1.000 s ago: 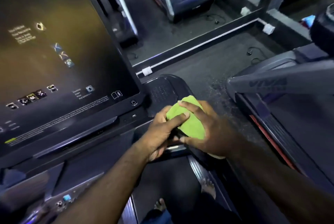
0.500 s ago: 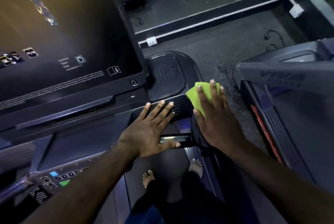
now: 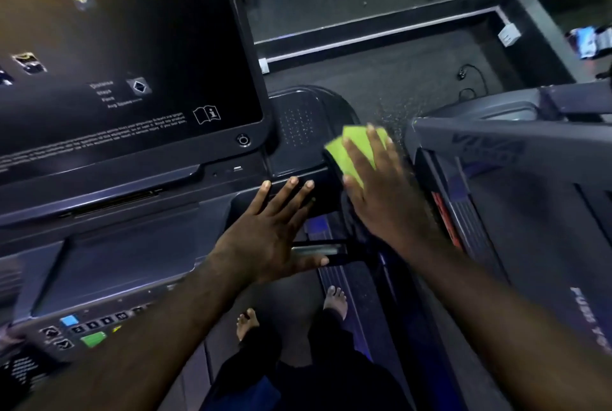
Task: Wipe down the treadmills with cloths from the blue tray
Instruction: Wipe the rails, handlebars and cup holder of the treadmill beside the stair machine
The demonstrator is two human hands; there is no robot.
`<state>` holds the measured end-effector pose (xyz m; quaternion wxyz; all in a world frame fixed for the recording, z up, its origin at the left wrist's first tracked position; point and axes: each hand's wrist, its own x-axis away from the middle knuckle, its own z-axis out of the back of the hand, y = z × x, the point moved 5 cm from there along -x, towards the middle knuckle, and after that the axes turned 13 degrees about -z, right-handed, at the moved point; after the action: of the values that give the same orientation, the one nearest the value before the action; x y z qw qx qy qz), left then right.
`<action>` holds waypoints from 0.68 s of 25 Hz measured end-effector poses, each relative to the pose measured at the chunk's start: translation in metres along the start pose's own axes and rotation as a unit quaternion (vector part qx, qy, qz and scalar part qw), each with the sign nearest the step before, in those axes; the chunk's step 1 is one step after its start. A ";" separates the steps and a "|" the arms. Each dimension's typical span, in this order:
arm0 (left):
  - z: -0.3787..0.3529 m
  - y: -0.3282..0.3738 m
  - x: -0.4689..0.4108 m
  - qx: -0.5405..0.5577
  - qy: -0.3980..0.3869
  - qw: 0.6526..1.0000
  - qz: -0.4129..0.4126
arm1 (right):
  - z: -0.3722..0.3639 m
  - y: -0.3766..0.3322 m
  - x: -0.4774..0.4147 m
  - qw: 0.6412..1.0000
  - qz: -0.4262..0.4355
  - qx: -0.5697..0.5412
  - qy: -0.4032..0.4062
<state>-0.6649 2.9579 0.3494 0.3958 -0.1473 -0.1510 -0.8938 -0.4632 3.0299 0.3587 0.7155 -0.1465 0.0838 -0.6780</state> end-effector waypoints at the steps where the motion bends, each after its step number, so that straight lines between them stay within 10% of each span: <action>1: 0.000 0.001 0.000 -0.001 0.003 1.000 -0.001 | 0.001 0.003 0.027 1.000 0.004 0.000 -0.003; 10: -0.007 -0.002 0.001 0.011 0.053 0.998 -0.008 | -0.012 -0.061 -0.200 0.992 0.005 -0.065 -0.110; 13: -0.005 0.000 0.000 0.021 0.057 0.998 -0.005 | -0.012 -0.067 -0.227 0.930 -0.120 -0.242 -0.250; 17: -0.001 0.000 0.001 0.034 0.049 0.998 -0.002 | -0.015 -0.026 -0.196 0.847 -0.232 -0.423 -0.224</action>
<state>-0.6662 2.9567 0.3488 0.4057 -0.0898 -0.1624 -0.8950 -0.5057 3.2223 0.3372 0.4056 -0.5978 0.1633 -0.6719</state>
